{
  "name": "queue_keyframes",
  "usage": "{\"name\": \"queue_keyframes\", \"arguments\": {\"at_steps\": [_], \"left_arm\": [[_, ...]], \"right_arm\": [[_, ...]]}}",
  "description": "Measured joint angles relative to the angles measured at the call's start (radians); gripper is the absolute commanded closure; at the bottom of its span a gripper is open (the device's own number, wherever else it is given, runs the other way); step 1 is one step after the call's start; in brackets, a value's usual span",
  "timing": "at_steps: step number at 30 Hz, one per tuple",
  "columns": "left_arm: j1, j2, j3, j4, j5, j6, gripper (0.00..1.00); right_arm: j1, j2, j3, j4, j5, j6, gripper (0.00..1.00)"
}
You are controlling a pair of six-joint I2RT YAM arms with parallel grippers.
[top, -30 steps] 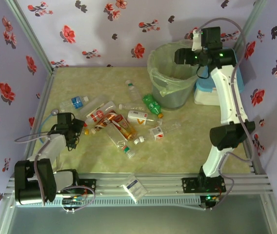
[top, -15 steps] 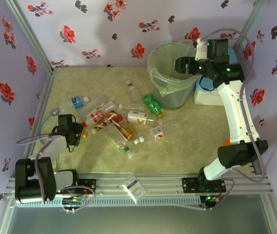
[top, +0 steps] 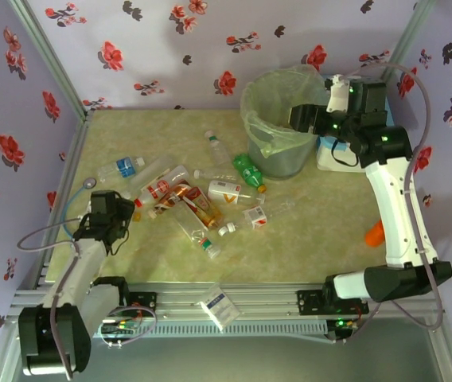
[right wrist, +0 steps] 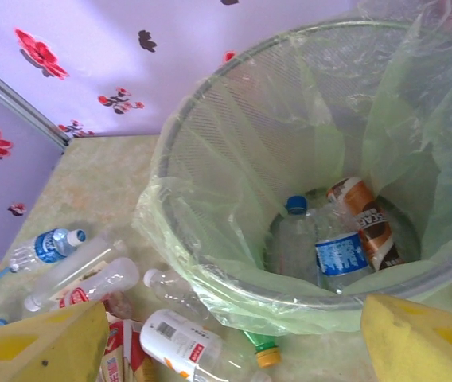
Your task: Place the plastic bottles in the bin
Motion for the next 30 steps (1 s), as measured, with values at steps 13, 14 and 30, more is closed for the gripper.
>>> {"name": "queue_keyframes", "arguments": {"at_steps": [13,14,30], "left_arm": [[-0.354,0.175,0.29,0.202,0.164,0.327,0.86],[-0.372,0.205,0.298,0.243,0.205,0.344,0.86],[-0.588,0.383,0.429,0.413,0.458,0.567,0.99]], "right_arm": [[0.237,0.037,-0.006,0.07,-0.051,0.068,0.17],[0.246,0.04,-0.012,0.082,-0.067,0.077,0.17],[0.379,0.243,-0.03,0.123,-0.145,0.147,0.17]]}}
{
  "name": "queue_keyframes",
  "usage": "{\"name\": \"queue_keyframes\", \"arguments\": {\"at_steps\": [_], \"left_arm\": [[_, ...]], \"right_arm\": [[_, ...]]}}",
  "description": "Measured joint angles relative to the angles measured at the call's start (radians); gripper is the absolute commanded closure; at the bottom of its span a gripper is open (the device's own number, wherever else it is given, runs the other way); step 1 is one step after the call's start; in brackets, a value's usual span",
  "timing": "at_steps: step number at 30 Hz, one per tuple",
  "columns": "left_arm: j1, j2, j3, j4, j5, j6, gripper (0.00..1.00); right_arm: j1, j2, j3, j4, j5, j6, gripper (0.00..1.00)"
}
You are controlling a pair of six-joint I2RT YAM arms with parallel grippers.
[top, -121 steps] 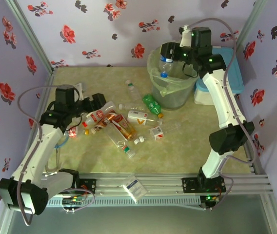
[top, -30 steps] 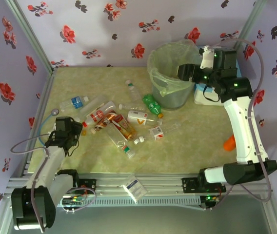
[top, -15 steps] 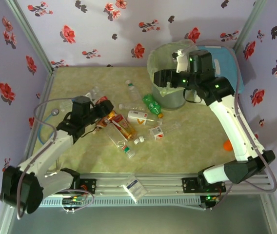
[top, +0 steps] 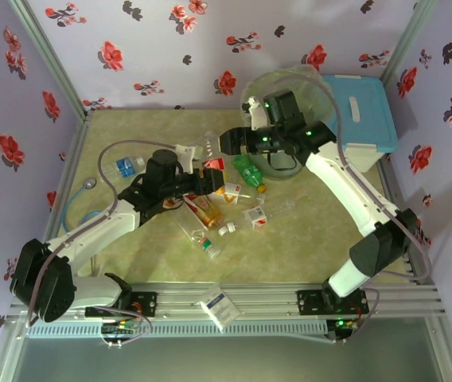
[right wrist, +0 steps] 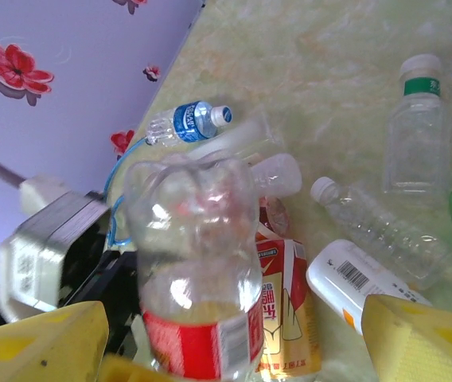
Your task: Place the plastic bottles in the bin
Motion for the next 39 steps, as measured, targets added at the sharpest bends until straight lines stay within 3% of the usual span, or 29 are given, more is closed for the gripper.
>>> {"name": "queue_keyframes", "arguments": {"at_steps": [13,21,24,30,31,35,39], "left_arm": [[-0.001,-0.015,0.0,0.008,0.034,0.026,1.0],[-0.001,-0.022,0.0,0.019,0.044,0.024,1.0],[0.002,-0.022,-0.001,0.019,0.043,0.021,0.95],[0.002,-0.023,-0.002,0.024,0.04,0.021,0.74],[0.004,-0.024,-0.003,0.028,0.039,0.02,0.67],[0.006,-0.039,-0.024,0.064,0.024,0.017,0.19],[0.011,-0.092,-0.059,0.068,0.004,0.01,0.05]], "right_arm": [[0.031,0.091,0.0,0.065,-0.142,0.031,0.19],[0.032,0.126,0.001,0.129,-0.218,0.076,0.39],[0.031,0.13,0.001,0.134,-0.229,0.076,0.45],[0.023,0.13,0.001,0.135,-0.23,0.076,0.49],[0.022,0.13,0.001,0.137,-0.23,0.077,0.49],[0.019,0.13,0.016,0.129,-0.23,0.078,0.52],[-0.014,0.13,0.097,0.105,-0.198,0.074,0.54]]}}
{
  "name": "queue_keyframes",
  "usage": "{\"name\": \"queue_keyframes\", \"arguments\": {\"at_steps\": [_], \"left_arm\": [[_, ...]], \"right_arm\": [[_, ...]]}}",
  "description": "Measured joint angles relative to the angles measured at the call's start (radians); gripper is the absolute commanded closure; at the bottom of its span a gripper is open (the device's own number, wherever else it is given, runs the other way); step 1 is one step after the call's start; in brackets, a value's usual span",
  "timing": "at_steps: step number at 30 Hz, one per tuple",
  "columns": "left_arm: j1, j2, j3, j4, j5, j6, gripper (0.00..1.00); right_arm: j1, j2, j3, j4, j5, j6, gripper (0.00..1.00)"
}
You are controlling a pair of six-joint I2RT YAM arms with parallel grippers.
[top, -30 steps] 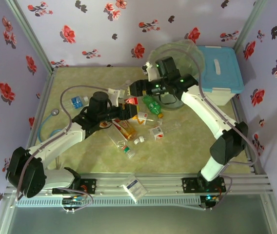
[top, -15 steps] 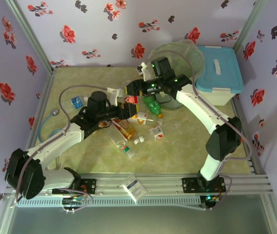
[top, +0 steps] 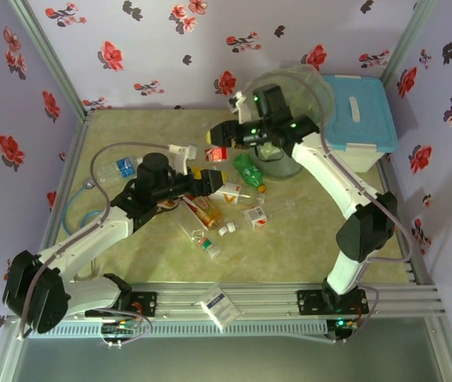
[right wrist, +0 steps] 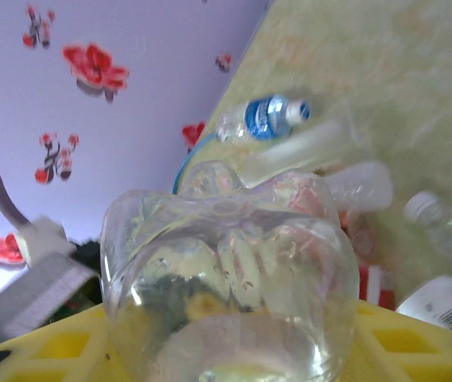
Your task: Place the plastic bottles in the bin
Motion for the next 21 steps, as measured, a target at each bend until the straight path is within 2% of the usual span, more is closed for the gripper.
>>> {"name": "queue_keyframes", "arguments": {"at_steps": [2,8,12,21], "left_arm": [[0.001,-0.025,-0.011,-0.006,-0.019,-0.006,0.01],[0.005,-0.074,-0.049,-0.036,-0.088,-0.014,0.0],[0.016,-0.082,-0.066,-0.121,-0.156,-0.042,0.0],[0.042,-0.109,-0.159,-0.275,-0.28,-0.236,0.0]], "right_arm": [[-0.034,0.0,0.068,-0.016,0.027,-0.012,0.54],[-0.134,0.0,0.243,-0.052,0.114,-0.046,0.55],[-0.199,0.0,0.311,-0.068,0.196,-0.067,0.57],[-0.337,0.037,0.434,-0.122,0.45,-0.14,0.57]]}}
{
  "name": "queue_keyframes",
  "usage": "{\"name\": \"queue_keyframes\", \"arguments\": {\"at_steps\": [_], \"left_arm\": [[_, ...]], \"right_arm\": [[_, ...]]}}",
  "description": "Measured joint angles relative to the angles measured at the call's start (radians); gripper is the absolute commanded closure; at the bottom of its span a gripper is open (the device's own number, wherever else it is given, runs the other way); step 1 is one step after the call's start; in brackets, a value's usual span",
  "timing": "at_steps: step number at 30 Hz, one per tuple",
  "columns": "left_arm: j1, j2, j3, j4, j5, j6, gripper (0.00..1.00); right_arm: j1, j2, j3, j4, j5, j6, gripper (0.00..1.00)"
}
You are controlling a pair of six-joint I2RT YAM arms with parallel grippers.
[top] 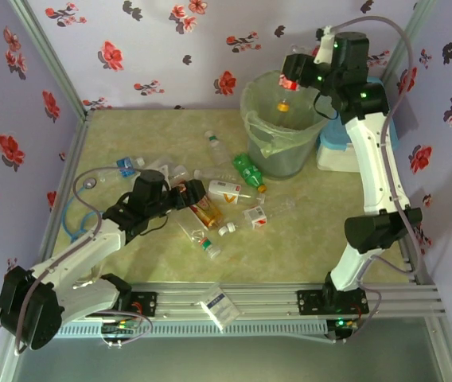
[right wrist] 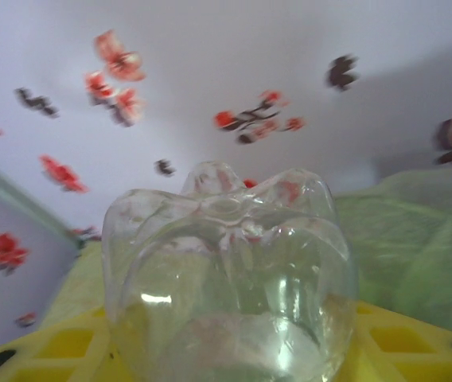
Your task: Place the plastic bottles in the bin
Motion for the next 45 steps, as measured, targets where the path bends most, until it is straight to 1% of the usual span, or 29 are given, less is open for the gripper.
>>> {"name": "queue_keyframes", "arguments": {"at_steps": [5,9,14,17,25,28,31,33,35,43,45], "left_arm": [[-0.011,-0.039,-0.082,-0.058,-0.066,-0.137,0.0],[-0.041,-0.056,-0.099,-0.1,-0.111,-0.208,0.0],[-0.089,-0.058,-0.101,-0.121,-0.149,-0.281,0.01],[-0.117,-0.055,-0.114,-0.125,-0.168,-0.322,0.01],[-0.167,0.026,-0.138,-0.105,-0.201,-0.404,0.01],[-0.179,0.057,-0.138,-0.082,-0.211,-0.426,0.01],[-0.188,0.072,-0.15,-0.05,-0.223,-0.449,0.02],[-0.189,0.081,-0.157,-0.041,-0.227,-0.46,0.02],[-0.192,0.095,-0.157,-0.033,-0.231,-0.468,0.02],[-0.2,0.137,-0.167,0.009,-0.235,-0.479,0.01],[-0.2,0.144,-0.17,0.01,-0.235,-0.48,0.02]], "right_arm": [[-0.011,0.099,0.074,-0.068,0.117,-0.056,0.56],[-0.014,0.224,0.167,-0.161,0.144,-0.097,0.56],[-0.022,0.366,0.247,-0.286,0.124,-0.131,0.57],[-0.026,0.419,0.271,-0.356,0.099,-0.151,0.57],[-0.026,0.486,0.279,-0.471,0.01,-0.207,0.55],[-0.026,0.508,0.276,-0.483,-0.024,-0.219,0.58],[-0.026,0.528,0.267,-0.487,-0.058,-0.23,0.53],[-0.026,0.536,0.255,-0.491,-0.069,-0.235,0.47],[-0.026,0.544,0.253,-0.493,-0.074,-0.235,0.41],[-0.026,0.546,0.252,-0.488,-0.093,-0.245,0.23],[-0.026,0.546,0.258,-0.488,-0.097,-0.245,0.2]]}}
